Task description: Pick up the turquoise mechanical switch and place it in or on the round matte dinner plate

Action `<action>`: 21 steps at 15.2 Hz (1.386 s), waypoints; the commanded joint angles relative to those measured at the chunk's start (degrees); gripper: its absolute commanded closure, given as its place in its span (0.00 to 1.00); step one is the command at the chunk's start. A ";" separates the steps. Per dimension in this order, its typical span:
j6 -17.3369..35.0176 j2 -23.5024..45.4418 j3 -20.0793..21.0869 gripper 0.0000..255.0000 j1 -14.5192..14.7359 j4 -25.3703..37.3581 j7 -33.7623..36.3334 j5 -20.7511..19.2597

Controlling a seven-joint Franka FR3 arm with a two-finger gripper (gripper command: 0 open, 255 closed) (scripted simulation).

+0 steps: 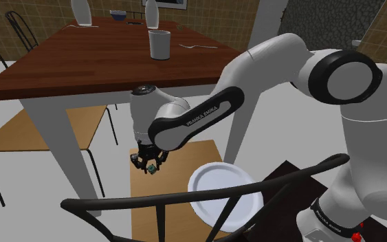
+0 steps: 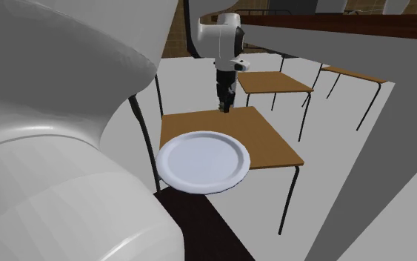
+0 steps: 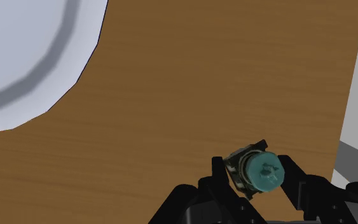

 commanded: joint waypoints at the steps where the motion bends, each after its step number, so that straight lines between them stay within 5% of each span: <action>1: -1.09 -0.90 0.26 1.00 -0.16 0.23 -0.22 0.38; 12: -7.19 -4.95 1.39 1.00 -0.82 2.50 -1.38 2.26; 21: 2.33 -25.43 4.00 1.00 -6.29 -25.90 -5.49 9.97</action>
